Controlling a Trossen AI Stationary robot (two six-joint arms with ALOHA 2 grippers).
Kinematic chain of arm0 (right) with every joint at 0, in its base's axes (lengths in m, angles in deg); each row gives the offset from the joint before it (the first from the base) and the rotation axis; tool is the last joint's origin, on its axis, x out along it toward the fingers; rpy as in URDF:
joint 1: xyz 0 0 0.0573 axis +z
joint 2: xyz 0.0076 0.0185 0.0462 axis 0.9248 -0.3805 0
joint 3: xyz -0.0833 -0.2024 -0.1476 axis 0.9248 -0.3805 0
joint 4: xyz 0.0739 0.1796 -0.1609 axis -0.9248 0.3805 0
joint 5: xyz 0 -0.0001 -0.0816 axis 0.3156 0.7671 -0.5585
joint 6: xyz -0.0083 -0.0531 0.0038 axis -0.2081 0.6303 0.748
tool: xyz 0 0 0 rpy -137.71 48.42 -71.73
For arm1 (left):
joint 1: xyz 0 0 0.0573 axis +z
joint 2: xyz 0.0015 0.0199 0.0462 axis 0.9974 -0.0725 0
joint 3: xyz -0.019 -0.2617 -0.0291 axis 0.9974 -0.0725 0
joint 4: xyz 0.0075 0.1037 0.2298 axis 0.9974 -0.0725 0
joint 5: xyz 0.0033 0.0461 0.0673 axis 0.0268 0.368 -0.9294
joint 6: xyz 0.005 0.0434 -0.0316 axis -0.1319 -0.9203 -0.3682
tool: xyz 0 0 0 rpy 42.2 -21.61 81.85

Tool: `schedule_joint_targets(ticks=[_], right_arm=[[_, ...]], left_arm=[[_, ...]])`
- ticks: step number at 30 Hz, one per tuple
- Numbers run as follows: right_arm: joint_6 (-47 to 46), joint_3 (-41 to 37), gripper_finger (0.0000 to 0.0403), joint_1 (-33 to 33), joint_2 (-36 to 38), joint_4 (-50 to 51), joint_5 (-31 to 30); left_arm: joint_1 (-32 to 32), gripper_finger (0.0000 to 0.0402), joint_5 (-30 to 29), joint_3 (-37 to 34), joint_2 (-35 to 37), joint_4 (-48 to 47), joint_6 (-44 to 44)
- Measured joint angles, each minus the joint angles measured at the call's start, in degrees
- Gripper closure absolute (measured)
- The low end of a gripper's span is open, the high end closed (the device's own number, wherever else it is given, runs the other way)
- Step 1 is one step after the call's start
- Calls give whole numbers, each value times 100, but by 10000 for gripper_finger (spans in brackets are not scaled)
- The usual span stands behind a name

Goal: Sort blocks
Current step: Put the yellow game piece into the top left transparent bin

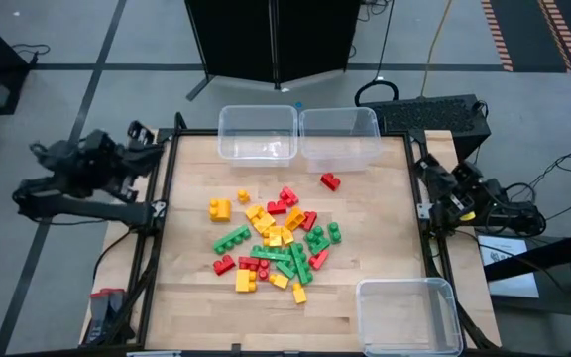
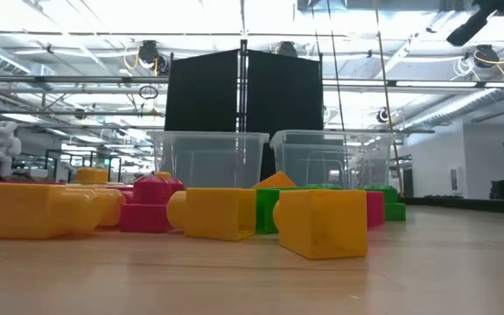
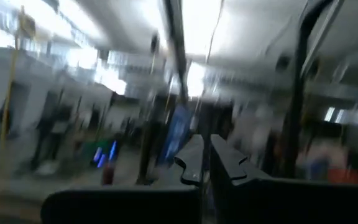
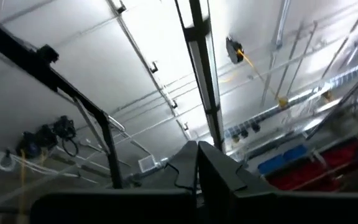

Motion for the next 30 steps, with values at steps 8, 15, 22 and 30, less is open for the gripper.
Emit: schedule_joint_targets(ticks=[8, 15, 22, 30], right_arm=[[685, 1200, 369, 0, -157, 2455, -65], [591, 2374, 322, 0, -619, 4827, -160], [571, 2647, 276, 0, -884, 5533, -144], [377, 2647, 257, 0, -986, 5828, -146]], left_arm=[[1, 401, 291, 1130, -1712, -2915, 154], [-11, 402, 1309, 1133, -2332, -2944, 757], [-10, 402, 1327, 984, -2397, -3496, 622], [-6, 402, -1356, 432, -2462, -3290, -582]])
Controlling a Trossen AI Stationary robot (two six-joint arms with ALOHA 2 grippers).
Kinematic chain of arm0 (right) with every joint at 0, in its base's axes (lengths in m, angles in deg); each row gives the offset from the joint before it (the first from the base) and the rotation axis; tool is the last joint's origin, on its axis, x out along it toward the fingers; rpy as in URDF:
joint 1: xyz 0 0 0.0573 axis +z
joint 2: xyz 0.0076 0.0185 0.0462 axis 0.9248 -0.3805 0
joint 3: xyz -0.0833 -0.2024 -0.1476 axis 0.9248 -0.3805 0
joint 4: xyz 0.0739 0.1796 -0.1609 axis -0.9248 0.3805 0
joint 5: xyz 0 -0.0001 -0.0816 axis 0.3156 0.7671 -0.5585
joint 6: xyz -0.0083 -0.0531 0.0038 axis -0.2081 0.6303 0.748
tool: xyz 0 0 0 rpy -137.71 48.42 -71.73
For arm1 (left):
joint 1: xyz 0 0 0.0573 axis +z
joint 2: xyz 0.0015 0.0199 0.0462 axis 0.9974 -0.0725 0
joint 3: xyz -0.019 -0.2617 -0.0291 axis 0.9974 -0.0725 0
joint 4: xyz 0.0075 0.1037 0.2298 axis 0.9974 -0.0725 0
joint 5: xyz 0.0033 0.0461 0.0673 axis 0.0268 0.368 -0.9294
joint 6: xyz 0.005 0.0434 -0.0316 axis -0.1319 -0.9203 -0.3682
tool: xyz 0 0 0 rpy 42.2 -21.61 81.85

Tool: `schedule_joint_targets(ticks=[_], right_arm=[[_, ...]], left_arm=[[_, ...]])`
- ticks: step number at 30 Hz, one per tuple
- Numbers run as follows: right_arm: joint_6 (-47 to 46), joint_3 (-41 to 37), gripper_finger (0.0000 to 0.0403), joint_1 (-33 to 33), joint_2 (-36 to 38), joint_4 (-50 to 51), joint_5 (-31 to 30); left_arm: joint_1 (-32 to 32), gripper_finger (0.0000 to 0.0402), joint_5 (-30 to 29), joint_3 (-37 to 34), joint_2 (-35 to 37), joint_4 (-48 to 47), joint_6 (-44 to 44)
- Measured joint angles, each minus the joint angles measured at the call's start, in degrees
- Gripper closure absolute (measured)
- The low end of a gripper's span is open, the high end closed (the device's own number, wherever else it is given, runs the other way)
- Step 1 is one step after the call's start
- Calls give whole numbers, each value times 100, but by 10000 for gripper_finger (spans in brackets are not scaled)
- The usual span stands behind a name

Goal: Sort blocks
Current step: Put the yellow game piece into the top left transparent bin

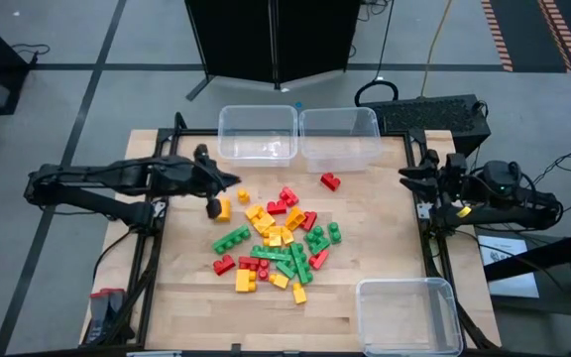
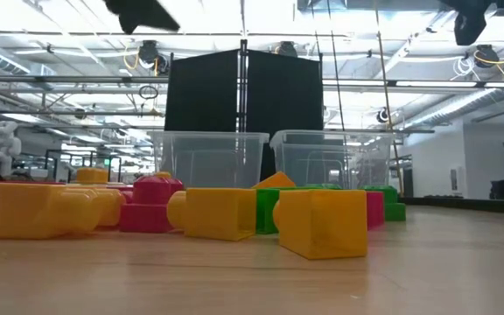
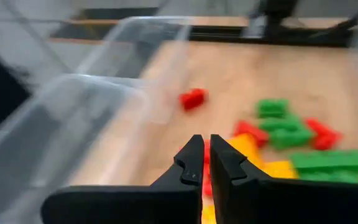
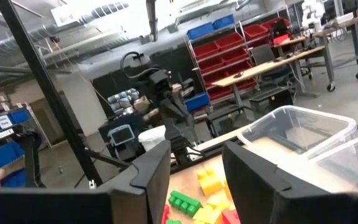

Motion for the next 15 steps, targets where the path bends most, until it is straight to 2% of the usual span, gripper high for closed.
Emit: schedule_joint_targets(ticks=[3, 7, 12, 15], right_arm=[[0, 0, 257, 0, -17, -8, 0], [0, 0, 257, 0, -17, -14, 0], [2, 0, 257, 0, -17, -14, 0], [7, 0, 257, 0, -17, -13, -20]], left_arm=[[-7, 402, -317, -7, 5, 336, 504], [-4, 402, -347, 11, 7, 452, 1032], [55, 400, -103, 15, -8, 86, 1057], [249, 381, 351, 24, -115, -434, 1419]])
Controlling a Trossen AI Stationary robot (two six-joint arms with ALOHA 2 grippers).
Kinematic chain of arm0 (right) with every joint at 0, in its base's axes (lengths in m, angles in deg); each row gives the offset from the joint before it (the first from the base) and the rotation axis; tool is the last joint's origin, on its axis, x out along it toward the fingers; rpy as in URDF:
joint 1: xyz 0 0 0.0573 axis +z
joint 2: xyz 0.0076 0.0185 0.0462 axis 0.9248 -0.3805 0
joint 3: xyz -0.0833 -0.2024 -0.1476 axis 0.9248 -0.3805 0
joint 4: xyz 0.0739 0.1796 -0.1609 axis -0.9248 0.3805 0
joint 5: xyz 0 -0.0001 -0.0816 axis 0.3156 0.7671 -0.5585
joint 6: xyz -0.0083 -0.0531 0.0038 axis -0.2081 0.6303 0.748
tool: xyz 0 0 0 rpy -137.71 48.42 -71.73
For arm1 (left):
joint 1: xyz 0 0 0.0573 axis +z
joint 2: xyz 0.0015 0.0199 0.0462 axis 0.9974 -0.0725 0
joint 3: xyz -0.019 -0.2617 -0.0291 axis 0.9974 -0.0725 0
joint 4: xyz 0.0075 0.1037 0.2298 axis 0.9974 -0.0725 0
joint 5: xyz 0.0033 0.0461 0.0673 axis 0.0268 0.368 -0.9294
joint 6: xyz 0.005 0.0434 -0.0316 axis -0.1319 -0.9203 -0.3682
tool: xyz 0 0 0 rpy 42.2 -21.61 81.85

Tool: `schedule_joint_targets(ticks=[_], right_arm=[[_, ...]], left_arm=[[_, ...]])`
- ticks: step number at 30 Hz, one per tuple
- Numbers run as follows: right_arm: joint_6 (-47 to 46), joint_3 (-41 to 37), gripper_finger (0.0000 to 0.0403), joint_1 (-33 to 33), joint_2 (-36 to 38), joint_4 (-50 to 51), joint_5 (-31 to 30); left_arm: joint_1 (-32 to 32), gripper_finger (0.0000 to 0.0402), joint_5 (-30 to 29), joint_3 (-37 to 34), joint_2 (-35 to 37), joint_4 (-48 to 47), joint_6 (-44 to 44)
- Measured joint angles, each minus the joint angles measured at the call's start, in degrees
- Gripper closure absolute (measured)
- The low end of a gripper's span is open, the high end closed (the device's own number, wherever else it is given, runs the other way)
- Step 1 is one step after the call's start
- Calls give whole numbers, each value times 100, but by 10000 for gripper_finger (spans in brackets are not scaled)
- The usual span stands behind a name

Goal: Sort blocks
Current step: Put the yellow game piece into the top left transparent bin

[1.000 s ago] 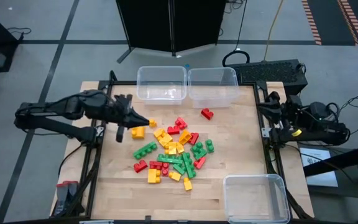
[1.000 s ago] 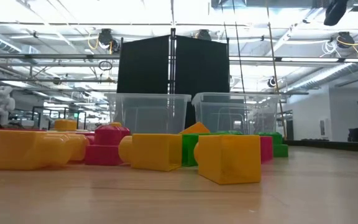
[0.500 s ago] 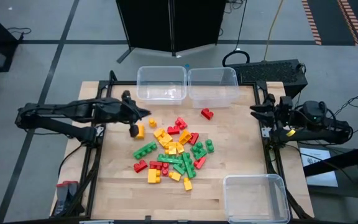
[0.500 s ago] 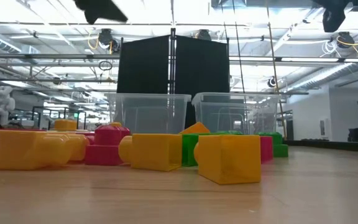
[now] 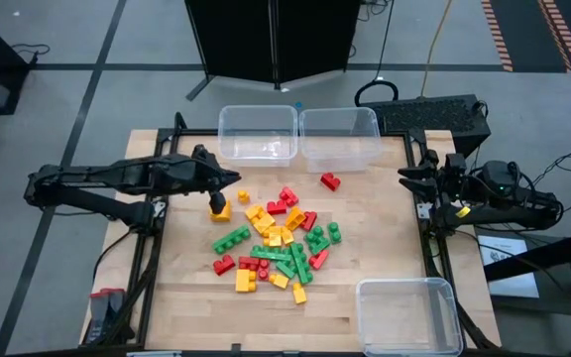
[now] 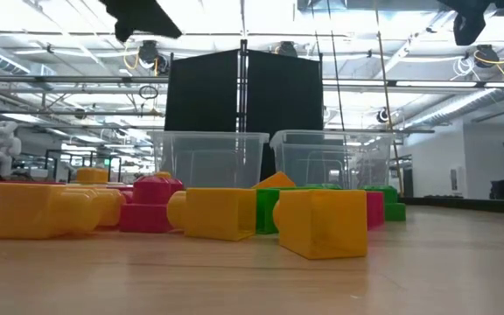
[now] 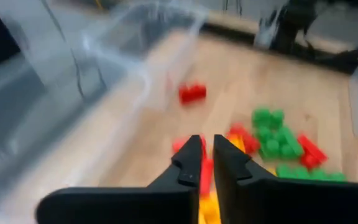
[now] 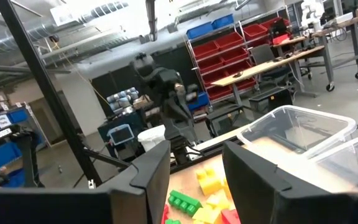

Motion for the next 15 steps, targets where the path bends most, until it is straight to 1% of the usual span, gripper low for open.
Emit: schedule_joint_targets(ticks=[2, 6, 11, 13, 15], right_arm=[[-5, 0, 257, 0, 0, 3, -20], [-5, -2, 257, 0, 0, 5, -20], [-5, -2, 257, 0, 0, 10, -18], [-5, -2, 257, 0, 0, 13, -16], [-8, -2, 257, 0, 0, 16, -15]], left_arm=[[108, 356, 326, -6, -117, -416, 191], [223, 279, 638, -37, -406, -452, 200], [294, 164, 670, -39, -892, -629, 47], [325, 126, 664, -39, -1092, -809, 42], [350, 98, 664, -42, -1292, -1071, 44]])
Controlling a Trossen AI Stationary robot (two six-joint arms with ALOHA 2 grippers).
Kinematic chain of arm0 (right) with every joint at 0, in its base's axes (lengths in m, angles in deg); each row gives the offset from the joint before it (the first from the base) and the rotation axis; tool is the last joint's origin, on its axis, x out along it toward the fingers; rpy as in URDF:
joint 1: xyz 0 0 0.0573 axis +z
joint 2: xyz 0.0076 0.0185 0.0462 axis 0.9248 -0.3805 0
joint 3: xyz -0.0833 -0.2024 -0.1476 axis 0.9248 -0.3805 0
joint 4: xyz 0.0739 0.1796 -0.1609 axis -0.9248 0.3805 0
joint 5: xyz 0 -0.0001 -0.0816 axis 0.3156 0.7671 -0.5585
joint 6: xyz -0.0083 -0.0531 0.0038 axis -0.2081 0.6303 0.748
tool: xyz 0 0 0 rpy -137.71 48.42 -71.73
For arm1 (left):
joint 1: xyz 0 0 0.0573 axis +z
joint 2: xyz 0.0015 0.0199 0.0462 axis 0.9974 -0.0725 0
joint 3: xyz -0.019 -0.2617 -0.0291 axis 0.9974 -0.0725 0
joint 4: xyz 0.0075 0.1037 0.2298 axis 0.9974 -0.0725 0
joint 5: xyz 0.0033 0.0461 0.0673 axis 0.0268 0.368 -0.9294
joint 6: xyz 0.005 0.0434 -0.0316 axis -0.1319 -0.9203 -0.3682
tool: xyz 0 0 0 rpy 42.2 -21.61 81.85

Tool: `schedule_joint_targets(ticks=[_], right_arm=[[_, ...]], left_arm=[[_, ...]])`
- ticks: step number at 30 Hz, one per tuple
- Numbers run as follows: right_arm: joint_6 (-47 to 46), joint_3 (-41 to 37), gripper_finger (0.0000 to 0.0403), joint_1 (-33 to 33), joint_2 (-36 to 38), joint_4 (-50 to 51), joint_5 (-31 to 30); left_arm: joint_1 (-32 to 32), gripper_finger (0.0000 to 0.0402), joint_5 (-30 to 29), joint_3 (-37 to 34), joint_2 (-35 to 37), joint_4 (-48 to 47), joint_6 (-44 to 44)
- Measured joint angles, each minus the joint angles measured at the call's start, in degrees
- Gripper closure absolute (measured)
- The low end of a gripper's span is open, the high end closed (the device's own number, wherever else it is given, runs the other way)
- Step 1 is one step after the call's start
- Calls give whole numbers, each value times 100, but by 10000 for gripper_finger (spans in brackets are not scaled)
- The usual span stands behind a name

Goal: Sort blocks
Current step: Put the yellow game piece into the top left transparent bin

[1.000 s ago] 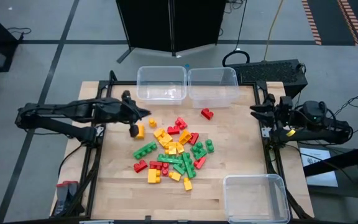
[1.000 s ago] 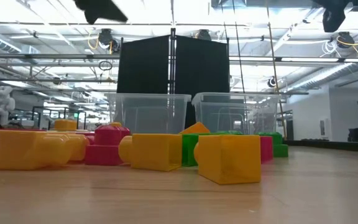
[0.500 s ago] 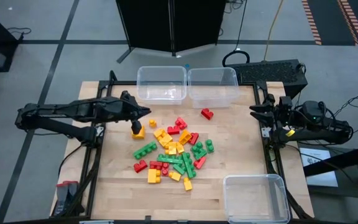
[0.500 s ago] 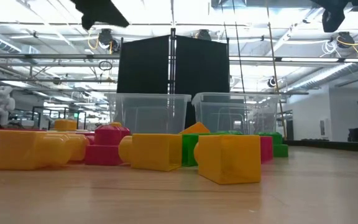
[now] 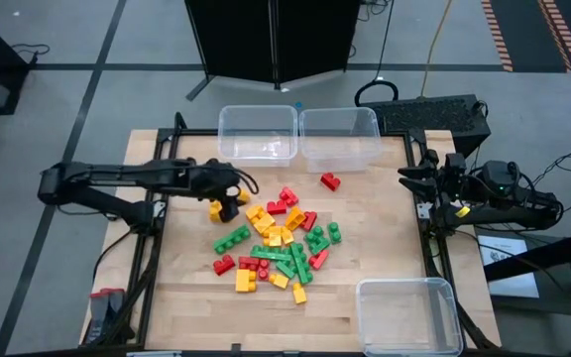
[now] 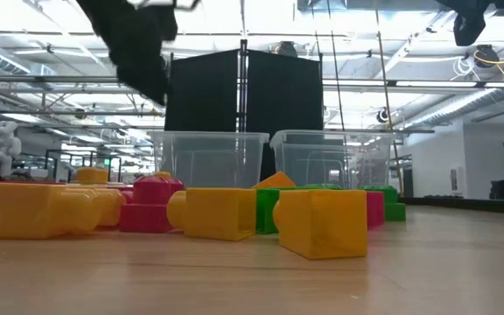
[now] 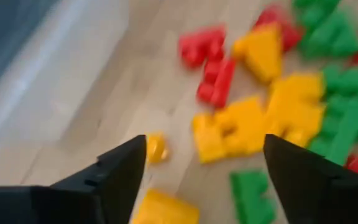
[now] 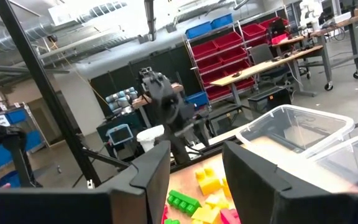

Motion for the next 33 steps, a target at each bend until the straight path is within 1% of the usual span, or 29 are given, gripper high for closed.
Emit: schedule_joint_targets(ticks=[3, 8, 13, 21, 24, 33], right_arm=[[-19, -2, 257, 0, 0, 7, 7], [-21, -2, 257, 0, 0, 22, 15], [-50, -2, 257, 0, 0, 154, 16], [-323, -2, 257, 0, 0, 477, 15], [-317, -2, 257, 0, 0, 472, 15], [-277, -2, 257, 2, 0, 472, 13]], left_arm=[[9, 78, -2, -1, -207, -425, -140], [9, 75, -14, -24, -338, -1006, -487], [9, 75, -22, -293, -227, -1048, -741], [9, 75, -31, -1059, -104, -1052, -738], [9, 75, -39, -1173, -104, -1035, -769], [9, 75, 1, -1177, -106, -1009, -891]])
